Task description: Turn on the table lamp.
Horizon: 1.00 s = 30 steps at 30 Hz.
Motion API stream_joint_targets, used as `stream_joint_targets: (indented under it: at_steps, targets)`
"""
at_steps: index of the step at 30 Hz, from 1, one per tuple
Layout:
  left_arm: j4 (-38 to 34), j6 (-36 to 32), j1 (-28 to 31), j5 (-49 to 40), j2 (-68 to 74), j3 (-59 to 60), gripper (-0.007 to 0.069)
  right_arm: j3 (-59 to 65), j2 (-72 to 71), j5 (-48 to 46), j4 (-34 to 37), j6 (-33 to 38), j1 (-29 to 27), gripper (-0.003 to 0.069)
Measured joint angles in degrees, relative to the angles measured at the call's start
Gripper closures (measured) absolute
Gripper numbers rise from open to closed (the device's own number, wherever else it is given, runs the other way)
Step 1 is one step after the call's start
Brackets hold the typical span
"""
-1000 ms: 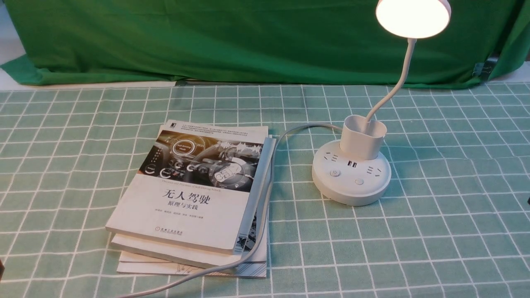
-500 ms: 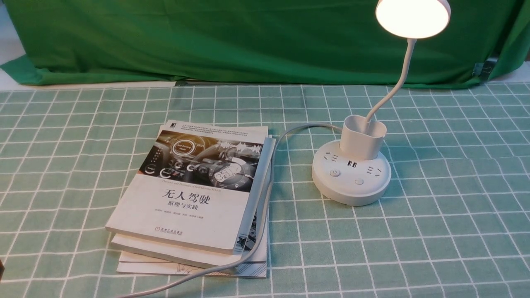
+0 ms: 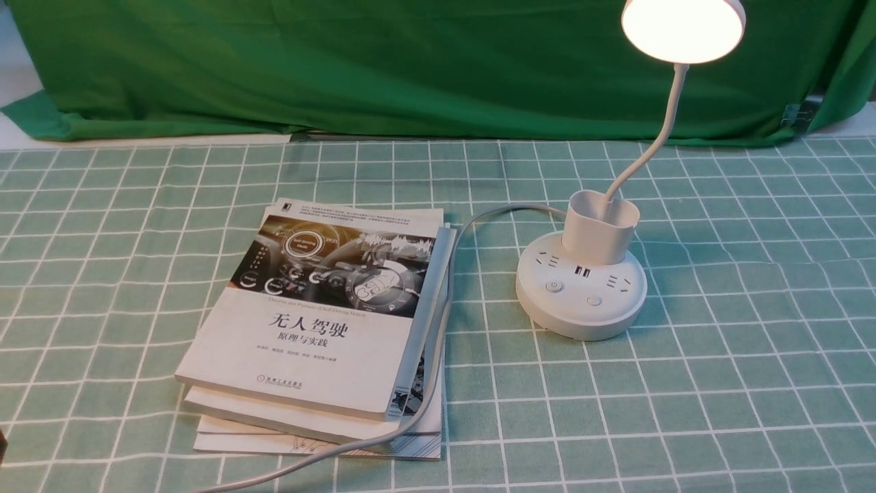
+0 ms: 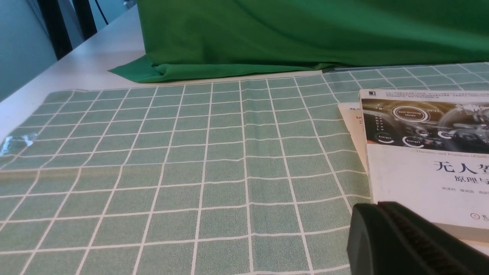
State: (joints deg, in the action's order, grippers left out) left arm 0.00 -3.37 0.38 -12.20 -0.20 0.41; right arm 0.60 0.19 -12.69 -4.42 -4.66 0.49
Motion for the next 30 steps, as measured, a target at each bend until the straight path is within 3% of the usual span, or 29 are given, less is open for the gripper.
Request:
stream_joint_targets:
  at_steps: [30]
  targets:
    - [0.0, 0.0, 0.0, 0.0, 0.0, 0.0, 0.0603, 0.0, -0.1, -0.3, -0.1, -0.2, 0.0, 0.0444]
